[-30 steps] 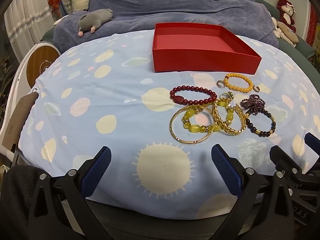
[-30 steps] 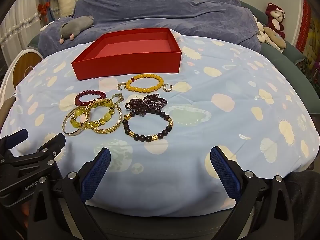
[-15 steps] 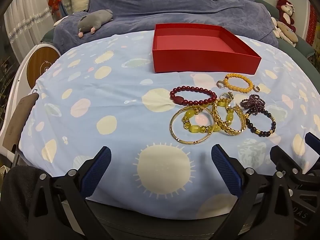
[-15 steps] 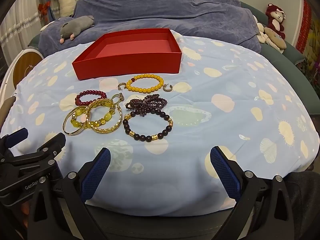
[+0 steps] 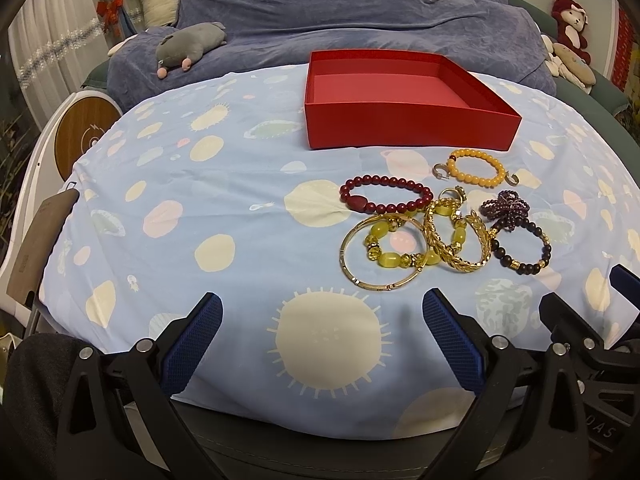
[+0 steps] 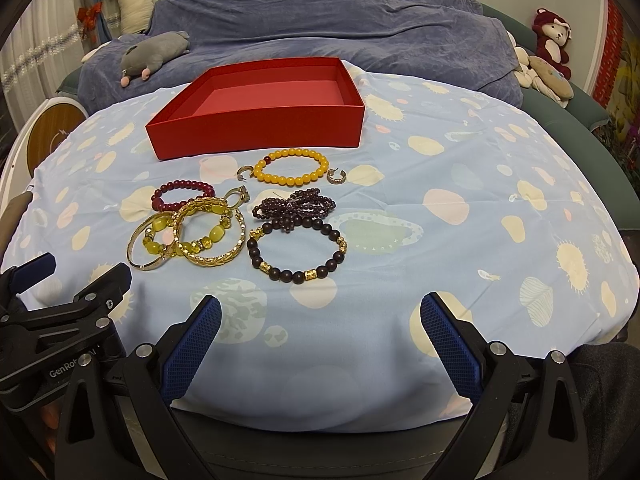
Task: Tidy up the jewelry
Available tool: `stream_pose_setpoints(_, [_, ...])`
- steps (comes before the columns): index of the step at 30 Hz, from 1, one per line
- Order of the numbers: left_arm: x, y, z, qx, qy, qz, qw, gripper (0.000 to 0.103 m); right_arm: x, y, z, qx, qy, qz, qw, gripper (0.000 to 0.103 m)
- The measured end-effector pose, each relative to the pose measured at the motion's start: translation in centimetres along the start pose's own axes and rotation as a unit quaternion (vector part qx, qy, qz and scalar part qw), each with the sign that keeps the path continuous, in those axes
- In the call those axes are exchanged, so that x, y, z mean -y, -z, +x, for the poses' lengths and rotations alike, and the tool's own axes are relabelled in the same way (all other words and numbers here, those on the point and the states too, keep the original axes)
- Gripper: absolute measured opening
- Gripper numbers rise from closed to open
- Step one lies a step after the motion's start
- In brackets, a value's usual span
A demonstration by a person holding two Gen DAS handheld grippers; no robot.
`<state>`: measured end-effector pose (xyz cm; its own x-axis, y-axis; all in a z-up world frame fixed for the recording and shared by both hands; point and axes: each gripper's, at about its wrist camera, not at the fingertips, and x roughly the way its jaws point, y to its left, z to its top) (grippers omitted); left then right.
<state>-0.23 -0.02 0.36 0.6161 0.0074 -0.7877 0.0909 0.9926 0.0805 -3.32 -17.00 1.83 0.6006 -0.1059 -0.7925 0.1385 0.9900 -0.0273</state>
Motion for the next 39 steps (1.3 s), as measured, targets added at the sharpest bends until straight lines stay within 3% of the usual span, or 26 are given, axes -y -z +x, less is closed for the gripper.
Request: stream_pose_setpoints(39, [-0.11,-0.07,0.01,-0.001,-0.001,-0.002,1.0,0.096,-0.07,-0.01,-0.13,0.003,0.001,-0.001,1.0,0.096])
